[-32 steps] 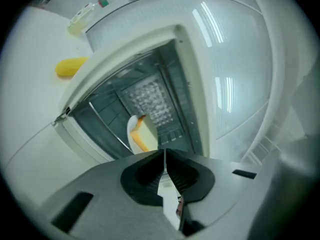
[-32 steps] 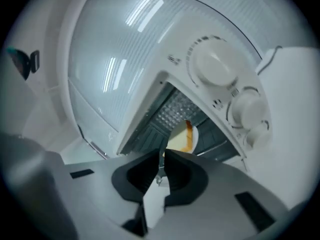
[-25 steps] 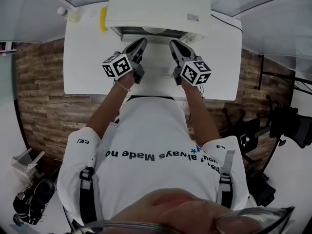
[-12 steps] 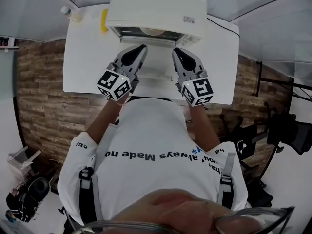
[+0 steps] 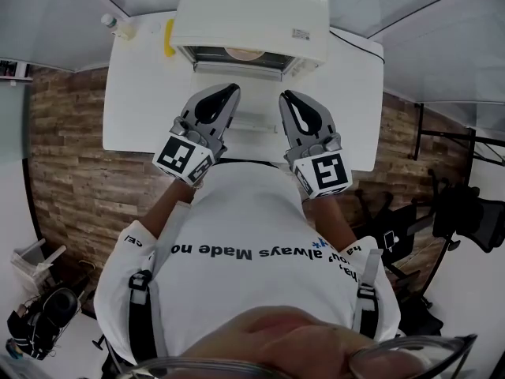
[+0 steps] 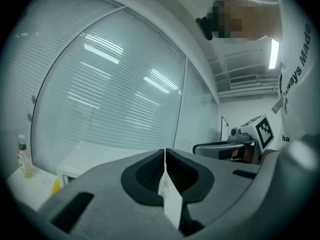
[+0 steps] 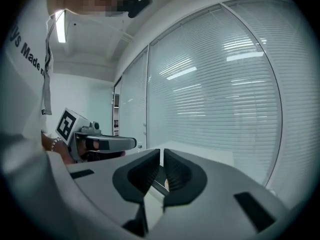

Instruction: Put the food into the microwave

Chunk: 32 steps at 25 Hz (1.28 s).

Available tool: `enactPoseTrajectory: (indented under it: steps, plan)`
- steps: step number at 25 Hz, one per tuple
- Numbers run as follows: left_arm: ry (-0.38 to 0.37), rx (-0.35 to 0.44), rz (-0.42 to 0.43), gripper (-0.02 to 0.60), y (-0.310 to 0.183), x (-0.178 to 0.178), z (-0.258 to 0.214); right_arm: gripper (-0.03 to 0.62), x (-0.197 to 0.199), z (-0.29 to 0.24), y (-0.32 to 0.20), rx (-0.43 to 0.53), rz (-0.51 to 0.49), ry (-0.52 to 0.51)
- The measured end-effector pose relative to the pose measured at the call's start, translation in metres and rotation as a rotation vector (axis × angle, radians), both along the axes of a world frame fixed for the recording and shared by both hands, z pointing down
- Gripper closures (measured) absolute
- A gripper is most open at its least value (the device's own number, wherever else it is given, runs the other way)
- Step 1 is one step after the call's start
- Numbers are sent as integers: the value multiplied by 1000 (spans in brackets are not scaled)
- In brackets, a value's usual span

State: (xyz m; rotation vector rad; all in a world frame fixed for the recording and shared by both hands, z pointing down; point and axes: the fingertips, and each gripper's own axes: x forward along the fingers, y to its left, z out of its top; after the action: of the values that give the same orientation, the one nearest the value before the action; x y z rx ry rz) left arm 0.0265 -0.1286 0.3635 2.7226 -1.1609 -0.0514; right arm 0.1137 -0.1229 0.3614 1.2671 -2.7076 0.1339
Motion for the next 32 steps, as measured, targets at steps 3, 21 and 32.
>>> enactPoseTrajectory:
  steps: [3, 21, 32]
  plan:
    - [-36, 43, -10, 565, 8, 2, -16, 568, -1, -12, 10, 22, -10, 15]
    - [-63, 106, -73, 565, 12, -12, -41, 574, 2, -52, 17, 136, 45, -8]
    - [-57, 108, -60, 565, 8, -9, -41, 574, 3, -52, 12, 133, 58, -14]
